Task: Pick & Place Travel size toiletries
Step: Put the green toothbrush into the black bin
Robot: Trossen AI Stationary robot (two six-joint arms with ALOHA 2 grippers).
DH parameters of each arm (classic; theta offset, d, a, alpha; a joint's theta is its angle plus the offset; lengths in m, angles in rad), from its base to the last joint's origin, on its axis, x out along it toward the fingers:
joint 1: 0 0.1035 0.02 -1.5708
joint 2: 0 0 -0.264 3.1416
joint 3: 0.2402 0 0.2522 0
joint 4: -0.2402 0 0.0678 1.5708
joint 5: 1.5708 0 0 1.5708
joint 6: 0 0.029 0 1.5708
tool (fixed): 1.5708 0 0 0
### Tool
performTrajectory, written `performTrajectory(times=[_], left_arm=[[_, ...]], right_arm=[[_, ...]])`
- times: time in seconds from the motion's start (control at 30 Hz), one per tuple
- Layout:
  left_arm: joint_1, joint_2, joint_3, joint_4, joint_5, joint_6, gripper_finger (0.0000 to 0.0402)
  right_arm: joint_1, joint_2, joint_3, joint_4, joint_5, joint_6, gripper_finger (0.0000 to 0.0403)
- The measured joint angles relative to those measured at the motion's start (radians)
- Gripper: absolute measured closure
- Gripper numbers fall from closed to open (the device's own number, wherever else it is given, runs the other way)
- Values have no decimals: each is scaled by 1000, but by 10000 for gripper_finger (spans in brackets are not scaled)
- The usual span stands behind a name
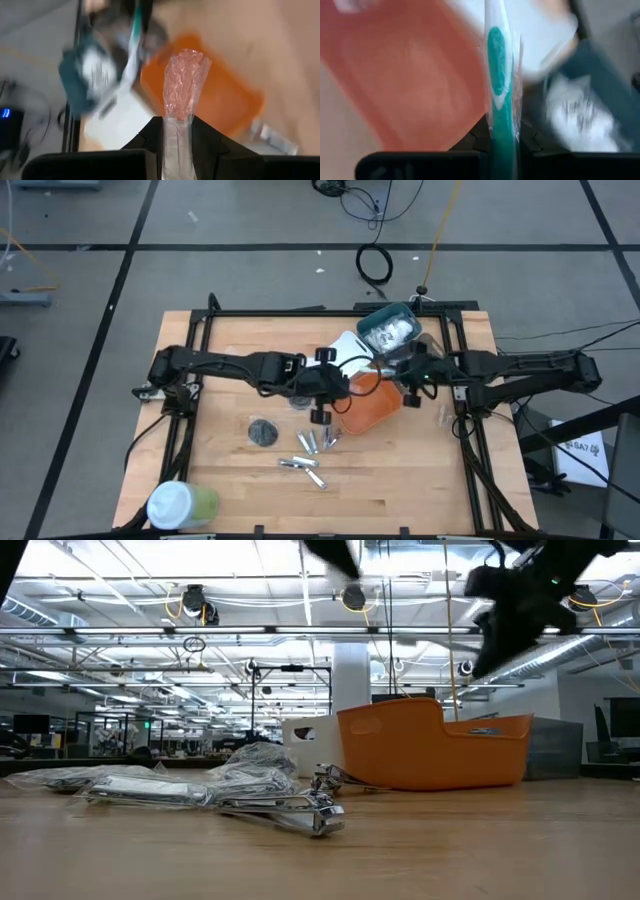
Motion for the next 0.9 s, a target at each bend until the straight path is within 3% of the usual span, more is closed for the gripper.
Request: performTrajectory(times=[0.2, 0.43, 0.57, 0.9], left_arm=[[8, -5, -2, 31, -5, -1, 339], [4, -5, -1, 38, -1, 25, 339], [13, -5, -1, 70, -4, 42, 339], [27, -31, -34, 194, 4, 76, 339]], right_arm=[[-2, -59, 8, -49, -4, 20, 402], [-81, -77, 7, -339, 89, 121, 402], [-147, -79, -21, -412, 131, 143, 402], [-312, -30, -33, -374, 17, 29, 402]])
